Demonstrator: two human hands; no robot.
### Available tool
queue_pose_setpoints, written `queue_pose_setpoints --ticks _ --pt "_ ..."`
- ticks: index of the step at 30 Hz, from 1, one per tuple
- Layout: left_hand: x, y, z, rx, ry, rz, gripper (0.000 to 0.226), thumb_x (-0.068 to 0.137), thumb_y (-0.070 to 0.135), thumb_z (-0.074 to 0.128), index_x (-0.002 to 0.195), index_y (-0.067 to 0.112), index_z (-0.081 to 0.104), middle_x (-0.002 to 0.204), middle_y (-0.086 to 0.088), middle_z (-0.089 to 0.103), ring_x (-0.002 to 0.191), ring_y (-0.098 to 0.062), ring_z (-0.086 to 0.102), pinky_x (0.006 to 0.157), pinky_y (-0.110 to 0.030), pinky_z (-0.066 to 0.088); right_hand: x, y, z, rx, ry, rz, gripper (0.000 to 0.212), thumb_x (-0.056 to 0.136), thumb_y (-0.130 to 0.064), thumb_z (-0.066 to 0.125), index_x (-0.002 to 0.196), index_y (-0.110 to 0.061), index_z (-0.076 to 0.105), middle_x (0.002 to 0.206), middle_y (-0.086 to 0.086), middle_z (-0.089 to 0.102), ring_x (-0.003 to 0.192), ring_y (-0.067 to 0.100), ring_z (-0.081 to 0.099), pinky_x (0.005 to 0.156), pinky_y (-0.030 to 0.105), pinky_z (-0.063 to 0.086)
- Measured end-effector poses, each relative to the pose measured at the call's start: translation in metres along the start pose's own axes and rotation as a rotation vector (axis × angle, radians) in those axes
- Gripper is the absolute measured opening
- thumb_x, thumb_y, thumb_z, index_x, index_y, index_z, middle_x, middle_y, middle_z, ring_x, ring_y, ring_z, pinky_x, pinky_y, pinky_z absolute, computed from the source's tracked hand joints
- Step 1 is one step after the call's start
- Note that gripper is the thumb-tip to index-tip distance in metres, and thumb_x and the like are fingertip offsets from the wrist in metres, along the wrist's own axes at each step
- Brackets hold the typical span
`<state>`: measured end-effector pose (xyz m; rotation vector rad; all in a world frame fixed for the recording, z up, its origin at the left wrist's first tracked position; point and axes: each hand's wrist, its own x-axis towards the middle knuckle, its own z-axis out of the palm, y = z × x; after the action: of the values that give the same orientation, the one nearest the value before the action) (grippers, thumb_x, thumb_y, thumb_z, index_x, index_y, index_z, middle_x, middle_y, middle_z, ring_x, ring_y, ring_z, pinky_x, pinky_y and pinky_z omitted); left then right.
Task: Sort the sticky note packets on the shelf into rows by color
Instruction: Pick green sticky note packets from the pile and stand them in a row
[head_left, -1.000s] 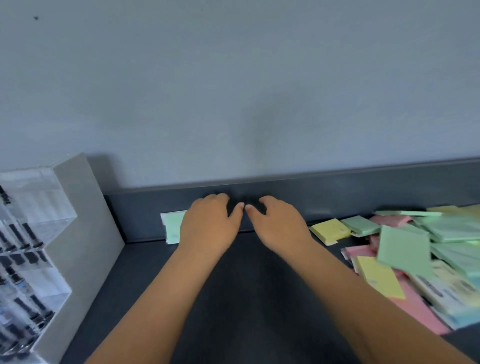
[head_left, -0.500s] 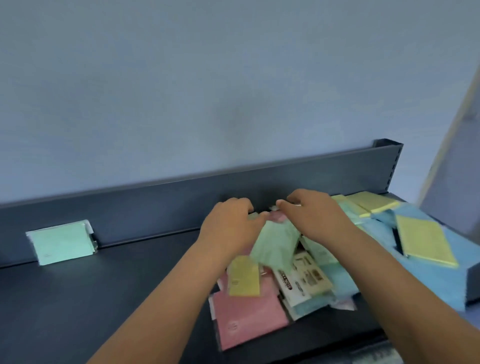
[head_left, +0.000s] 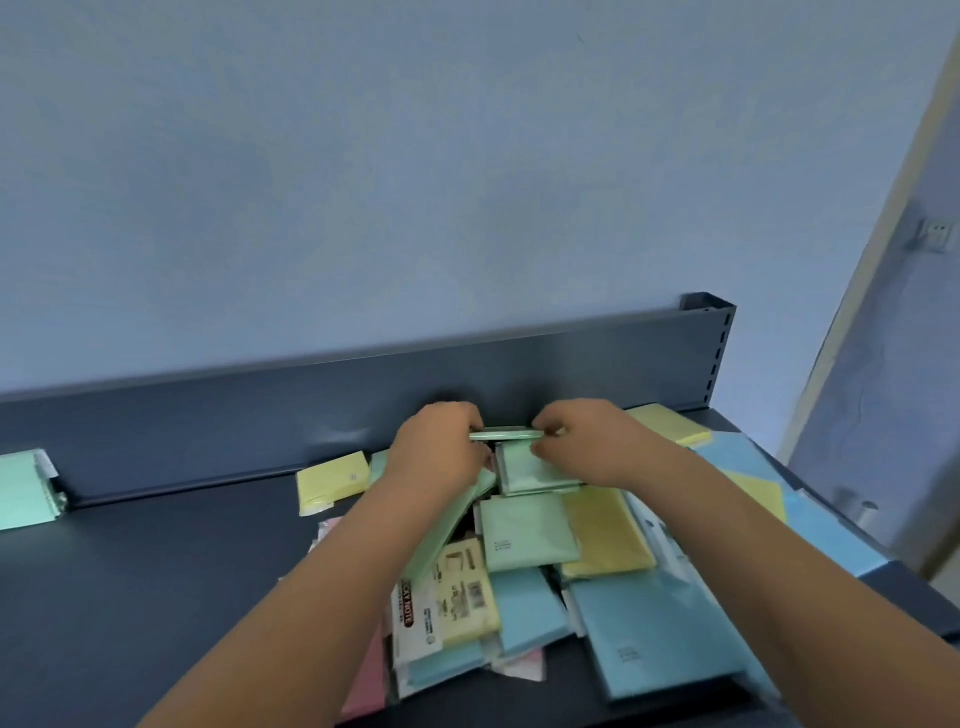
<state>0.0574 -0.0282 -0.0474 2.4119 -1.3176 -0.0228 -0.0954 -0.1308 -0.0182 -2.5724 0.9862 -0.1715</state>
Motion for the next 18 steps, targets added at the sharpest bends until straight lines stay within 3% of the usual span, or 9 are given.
queue_pose_setpoints --ticks 4,7,10,12,14,16,18 --pt "0.002 0.0 0.002 -0.012 0.105 0.01 0.01 0.09 0.021 0.064 0.091 0.022 0.073 0.091 0.001 0.067 0.086 -0.021 0.062 0.069 -0.035 0.047 0.004 0.003 0.0 0.202 -0.003 0.011 0.042 0.097 -0.036 0.062 0.132 -0.013 0.064 0.131 0.006 0.068 0.122 0.026 0.061 0.106 0.044 0.047" --pt "-0.002 0.003 -0.001 -0.072 0.238 0.064 0.014 0.091 0.016 0.062 0.095 0.018 0.076 0.095 0.0 0.066 0.086 -0.021 0.061 0.072 -0.039 0.05 0.004 0.0 -0.002 0.426 0.021 0.024 0.036 0.098 -0.034 0.063 0.124 -0.009 0.067 0.124 0.013 0.069 0.117 0.03 0.064 0.106 0.047 0.048" --pt "-0.007 0.003 -0.006 -0.131 0.394 0.156 0.01 0.086 0.011 0.067 0.091 0.011 0.075 0.094 -0.003 0.067 0.083 -0.024 0.062 0.072 -0.042 0.052 0.008 -0.004 -0.006 0.551 0.115 0.079 0.029 0.097 -0.034 0.062 0.097 -0.007 0.073 0.097 0.013 0.074 0.09 0.032 0.068 0.086 0.043 0.053" --pt "-0.011 0.002 -0.01 -0.155 0.484 0.204 0.01 0.084 0.008 0.068 0.091 0.01 0.075 0.095 -0.002 0.068 0.085 -0.023 0.063 0.072 -0.039 0.052 0.011 -0.006 -0.007 0.646 0.167 0.177 0.03 0.092 -0.033 0.066 0.077 -0.008 0.066 0.073 0.01 0.067 0.069 0.028 0.061 0.074 0.041 0.054" --pt "-0.015 0.002 -0.016 -0.208 0.553 0.231 0.017 0.081 0.005 0.069 0.095 0.011 0.077 0.1 0.0 0.07 0.089 -0.02 0.063 0.076 -0.034 0.052 0.015 -0.009 -0.008 0.884 0.151 0.274 0.02 0.091 -0.02 0.071 0.087 -0.001 0.069 0.076 0.015 0.068 0.061 0.026 0.065 0.068 0.039 0.061" --pt "-0.019 0.003 -0.022 -0.265 0.593 0.26 0.023 0.079 0.002 0.071 0.099 0.011 0.078 0.105 0.001 0.071 0.095 -0.016 0.064 0.082 -0.027 0.051 0.013 -0.014 -0.011 1.066 0.106 0.332 0.016 0.092 -0.009 0.073 0.101 0.003 0.068 0.08 0.016 0.068 0.055 0.018 0.066 0.055 0.029 0.056" --pt "-0.024 0.003 -0.026 -0.364 0.562 0.25 0.028 0.08 0.004 0.077 0.107 0.011 0.078 0.112 0.002 0.071 0.103 -0.013 0.063 0.09 -0.016 0.046 0.013 -0.018 -0.011 1.134 0.133 0.358 0.012 0.091 -0.007 0.074 0.101 -0.003 0.07 0.078 0.01 0.067 0.053 0.013 0.064 0.053 0.025 0.051"
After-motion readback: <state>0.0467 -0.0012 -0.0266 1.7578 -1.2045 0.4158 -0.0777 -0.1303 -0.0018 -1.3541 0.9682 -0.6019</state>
